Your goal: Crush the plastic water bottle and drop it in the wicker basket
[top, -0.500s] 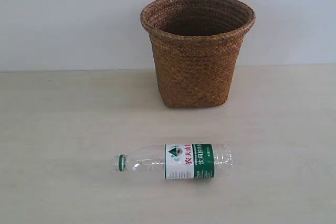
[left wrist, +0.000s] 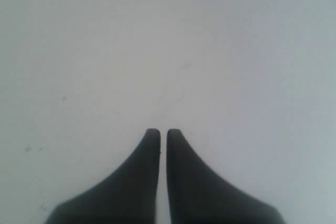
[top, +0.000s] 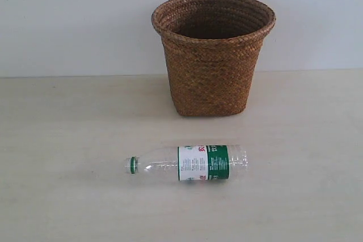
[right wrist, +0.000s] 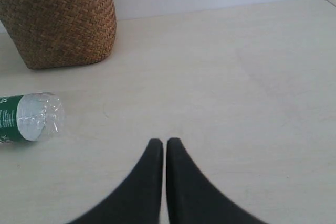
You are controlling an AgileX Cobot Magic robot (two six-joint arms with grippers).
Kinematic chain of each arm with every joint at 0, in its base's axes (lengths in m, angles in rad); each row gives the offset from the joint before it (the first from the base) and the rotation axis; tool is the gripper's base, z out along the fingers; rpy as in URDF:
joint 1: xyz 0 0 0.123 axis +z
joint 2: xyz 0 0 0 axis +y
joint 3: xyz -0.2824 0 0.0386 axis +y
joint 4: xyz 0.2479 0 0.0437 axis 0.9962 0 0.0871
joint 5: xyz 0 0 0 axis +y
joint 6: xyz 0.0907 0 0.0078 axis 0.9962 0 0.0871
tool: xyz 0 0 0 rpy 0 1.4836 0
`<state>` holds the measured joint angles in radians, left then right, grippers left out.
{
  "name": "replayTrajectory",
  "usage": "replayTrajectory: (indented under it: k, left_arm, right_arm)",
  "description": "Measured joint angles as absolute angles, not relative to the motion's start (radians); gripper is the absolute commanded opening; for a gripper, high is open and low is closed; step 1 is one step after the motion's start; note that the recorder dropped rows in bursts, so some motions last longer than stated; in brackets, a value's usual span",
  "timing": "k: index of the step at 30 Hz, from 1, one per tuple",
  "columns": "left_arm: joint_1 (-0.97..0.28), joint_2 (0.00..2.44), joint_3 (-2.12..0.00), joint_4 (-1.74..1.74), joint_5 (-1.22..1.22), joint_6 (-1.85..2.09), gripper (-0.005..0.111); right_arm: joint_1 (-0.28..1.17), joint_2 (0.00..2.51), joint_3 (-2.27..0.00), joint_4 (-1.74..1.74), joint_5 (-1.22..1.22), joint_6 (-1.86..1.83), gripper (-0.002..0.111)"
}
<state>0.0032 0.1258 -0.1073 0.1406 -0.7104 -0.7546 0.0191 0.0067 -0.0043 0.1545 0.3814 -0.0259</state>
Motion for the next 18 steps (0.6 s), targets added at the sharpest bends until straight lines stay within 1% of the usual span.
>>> replayTrajectory:
  k: [8,15,18]
  left_arm:
    - [0.003,0.507,-0.418,0.454,-0.839,-0.832,0.004]
    - [0.003,0.881,-0.572,0.699,-0.844,-0.84,0.004]
    - [0.003,1.042,-0.639,0.821,-0.817,-0.927,0.004]
  right_arm:
    - [0.019,0.007,-0.004,0.155,0.381,-0.026,0.0]
    - [0.019,0.007,-0.004,0.155,0.381,-0.026,0.0]
    - [0.019,0.007,-0.004,0.155,0.381,-0.026,0.0]
